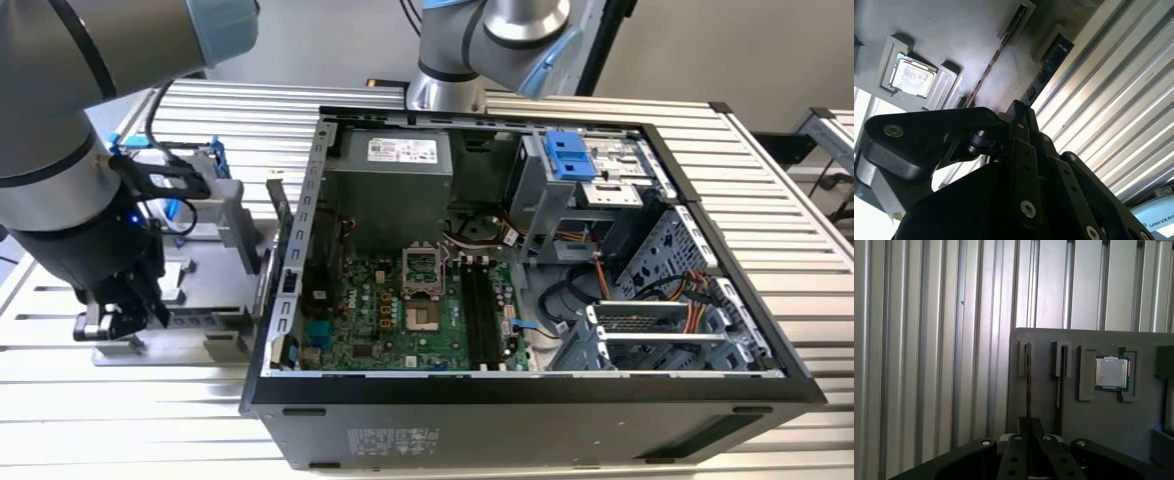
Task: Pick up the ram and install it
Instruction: 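Pick up the ram and move it above insertion slot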
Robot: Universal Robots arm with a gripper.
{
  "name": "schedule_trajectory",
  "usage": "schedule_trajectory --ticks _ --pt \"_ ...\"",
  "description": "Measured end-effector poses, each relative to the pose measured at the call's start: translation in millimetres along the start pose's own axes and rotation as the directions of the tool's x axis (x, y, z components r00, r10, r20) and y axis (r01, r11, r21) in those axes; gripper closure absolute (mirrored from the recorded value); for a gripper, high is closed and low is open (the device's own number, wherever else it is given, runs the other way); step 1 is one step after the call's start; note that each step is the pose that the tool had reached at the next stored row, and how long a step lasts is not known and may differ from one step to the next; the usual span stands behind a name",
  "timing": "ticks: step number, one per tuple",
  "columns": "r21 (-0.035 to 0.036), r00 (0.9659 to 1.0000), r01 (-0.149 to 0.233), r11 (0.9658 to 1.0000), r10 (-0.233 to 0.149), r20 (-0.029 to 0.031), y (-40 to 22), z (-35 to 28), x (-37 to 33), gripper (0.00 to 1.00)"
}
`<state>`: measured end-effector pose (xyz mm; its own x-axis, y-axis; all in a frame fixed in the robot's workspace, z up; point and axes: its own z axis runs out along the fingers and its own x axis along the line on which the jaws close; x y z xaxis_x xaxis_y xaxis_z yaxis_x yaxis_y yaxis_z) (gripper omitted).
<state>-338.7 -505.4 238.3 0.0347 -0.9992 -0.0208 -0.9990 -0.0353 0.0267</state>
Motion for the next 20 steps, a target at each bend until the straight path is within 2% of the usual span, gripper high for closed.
schedule_trajectory --ticks 12,16,20 --pt "0.0002 1.0 -0.007 1.0 0.007 0.0007 0.3 -10.1 -0.2 1.0" --pt "0.0002 0.9999 -0.011 0.9999 0.011 0.0013 0.5 -19.0 -0.4 1.0" --pt "0.0003 0.9999 -0.014 0.9999 0.014 0.0017 0.9 -33.5 -0.7 1.0"
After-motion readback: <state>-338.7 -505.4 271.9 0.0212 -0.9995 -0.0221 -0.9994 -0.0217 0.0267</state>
